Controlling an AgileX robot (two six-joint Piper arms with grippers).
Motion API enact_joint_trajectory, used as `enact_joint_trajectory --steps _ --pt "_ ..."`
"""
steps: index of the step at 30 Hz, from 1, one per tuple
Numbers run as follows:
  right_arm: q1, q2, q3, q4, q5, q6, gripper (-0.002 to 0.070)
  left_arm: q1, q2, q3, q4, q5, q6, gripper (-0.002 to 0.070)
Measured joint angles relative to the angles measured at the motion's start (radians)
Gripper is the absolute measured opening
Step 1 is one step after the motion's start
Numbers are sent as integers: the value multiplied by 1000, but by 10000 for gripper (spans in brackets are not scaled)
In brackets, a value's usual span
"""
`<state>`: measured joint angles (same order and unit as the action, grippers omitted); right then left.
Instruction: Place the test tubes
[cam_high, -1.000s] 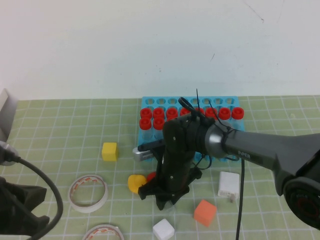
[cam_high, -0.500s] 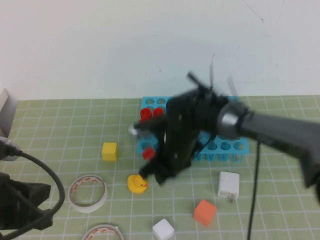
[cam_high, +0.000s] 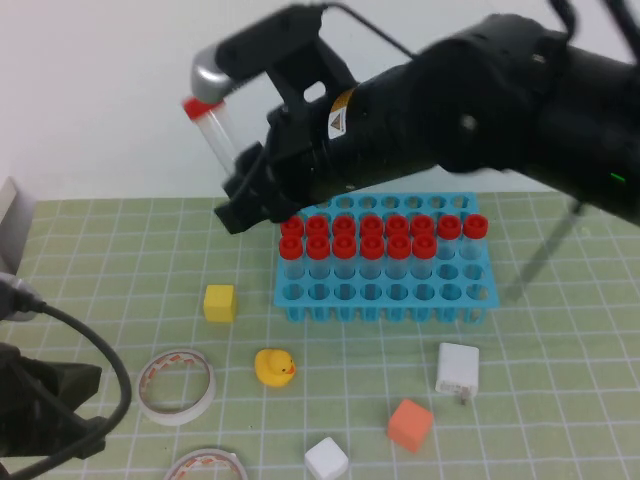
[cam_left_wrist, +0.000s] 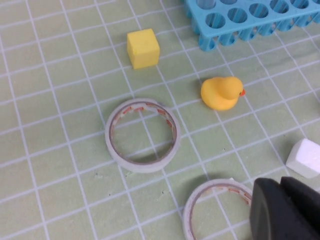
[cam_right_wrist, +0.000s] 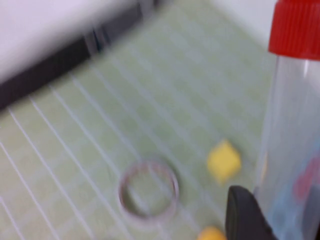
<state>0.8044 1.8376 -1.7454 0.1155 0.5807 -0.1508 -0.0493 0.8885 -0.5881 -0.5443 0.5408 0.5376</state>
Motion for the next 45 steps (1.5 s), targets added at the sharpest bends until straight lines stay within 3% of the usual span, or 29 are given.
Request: enact_joint_trajectory --steps 7,10,14,19,23,29,34,39,41,45 --pt "56 -208 307 0 -325 -33 237 0 -14 6 -133 -65 89 -1" --pt "66 -287 476 0 -459 -31 237 0 -51 6 -302 -104 227 -1" --pt "96 -360 724 0 -724 -27 237 0 -123 6 -629 -119 521 -1" --pt "133 -374 906 -43 -965 51 237 0 -186 6 -932 -20 829 -1" --pt "168 -375 949 -152 -1065 102 237 -2 -196 6 -1028 91 924 -1" --pt "179 -375 953 -191 -1184 119 237 -2 -196 6 -1050 93 947 4" --pt "179 -352 954 -222 -1288 123 237 -2 -194 6 -1057 163 998 125" --pt "179 -297 954 -282 -1310 137 237 -2 -175 6 -1076 185 1017 370" --pt "179 -274 954 -299 -1323 142 237 -2 -166 6 -1076 185 1038 423" --pt "179 -242 954 -330 -1400 165 237 -2 -154 6 -1065 185 1073 459"
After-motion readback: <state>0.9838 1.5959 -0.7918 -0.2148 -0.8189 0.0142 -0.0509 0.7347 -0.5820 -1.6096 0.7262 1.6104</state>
